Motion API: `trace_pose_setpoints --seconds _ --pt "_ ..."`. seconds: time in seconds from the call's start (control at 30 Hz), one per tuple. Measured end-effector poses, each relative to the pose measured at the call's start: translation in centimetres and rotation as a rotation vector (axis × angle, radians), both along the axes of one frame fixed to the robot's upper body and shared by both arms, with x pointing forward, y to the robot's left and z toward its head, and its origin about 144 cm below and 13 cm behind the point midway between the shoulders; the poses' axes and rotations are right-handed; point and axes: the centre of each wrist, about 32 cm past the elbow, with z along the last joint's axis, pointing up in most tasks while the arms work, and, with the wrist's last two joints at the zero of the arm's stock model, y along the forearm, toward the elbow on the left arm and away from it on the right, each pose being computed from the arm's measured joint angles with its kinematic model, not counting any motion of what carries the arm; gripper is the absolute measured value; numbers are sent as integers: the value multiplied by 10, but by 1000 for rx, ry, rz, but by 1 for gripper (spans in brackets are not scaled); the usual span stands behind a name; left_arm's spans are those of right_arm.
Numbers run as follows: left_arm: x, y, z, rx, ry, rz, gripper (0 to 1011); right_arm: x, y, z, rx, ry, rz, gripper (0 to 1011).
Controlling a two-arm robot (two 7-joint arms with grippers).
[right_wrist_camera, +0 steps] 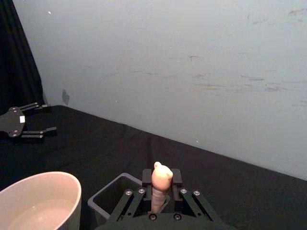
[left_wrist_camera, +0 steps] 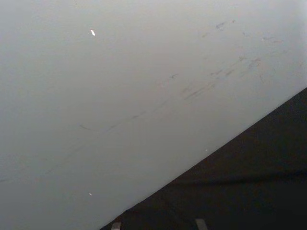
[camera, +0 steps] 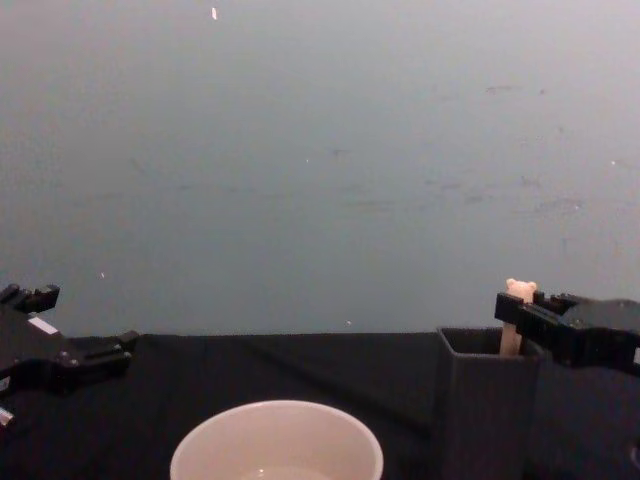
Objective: Pick up the stirring spoon with one hand, stir inside the cup, then place it back in its original position.
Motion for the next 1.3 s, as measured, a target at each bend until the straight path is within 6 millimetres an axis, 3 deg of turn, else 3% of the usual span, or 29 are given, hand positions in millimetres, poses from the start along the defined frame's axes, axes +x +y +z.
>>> trace_pose_setpoints --seconds 0.7,1.3 --pt "0 0 0 0 0 0 1001 -1 -1 1 -4 -15 11 228" --pt "0 0 0 0 0 0 1001 -8 1 17 42 -51 51 228"
